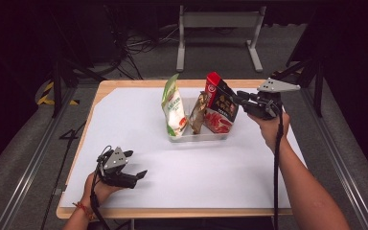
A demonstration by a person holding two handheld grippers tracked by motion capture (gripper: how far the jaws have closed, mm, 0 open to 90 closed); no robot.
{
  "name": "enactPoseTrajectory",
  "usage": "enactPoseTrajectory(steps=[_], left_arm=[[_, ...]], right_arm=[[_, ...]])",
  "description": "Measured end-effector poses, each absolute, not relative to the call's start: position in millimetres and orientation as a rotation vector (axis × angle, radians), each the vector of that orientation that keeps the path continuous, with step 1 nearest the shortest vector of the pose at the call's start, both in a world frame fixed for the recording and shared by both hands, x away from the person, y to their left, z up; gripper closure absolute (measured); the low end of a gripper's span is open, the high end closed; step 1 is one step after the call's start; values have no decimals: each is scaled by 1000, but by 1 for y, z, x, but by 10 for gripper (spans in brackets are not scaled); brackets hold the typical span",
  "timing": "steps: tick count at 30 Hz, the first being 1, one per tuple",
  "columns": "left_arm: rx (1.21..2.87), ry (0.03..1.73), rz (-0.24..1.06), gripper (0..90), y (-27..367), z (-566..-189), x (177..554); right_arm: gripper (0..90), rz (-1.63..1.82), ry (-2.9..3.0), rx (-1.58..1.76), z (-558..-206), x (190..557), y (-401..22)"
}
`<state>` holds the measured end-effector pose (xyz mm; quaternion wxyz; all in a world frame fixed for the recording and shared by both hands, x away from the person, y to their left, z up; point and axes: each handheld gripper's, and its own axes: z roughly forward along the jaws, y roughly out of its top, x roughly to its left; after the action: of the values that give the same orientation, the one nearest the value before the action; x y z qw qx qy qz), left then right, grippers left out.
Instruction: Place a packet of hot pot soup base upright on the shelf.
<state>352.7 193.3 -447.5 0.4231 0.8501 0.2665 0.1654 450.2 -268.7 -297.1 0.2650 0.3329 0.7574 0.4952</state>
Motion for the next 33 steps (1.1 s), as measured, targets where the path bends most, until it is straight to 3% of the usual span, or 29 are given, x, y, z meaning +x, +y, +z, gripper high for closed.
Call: enactPoseTrajectory(steps=[21, 33], left_arm=[[2131, 662, 410, 128, 193, -448, 353], [2132, 660, 409, 129, 193, -447, 352]], right_arm=[[685, 1362, 2033, 912, -300, 436, -286], [597, 1335, 2052, 904, -311, 428, -294]])
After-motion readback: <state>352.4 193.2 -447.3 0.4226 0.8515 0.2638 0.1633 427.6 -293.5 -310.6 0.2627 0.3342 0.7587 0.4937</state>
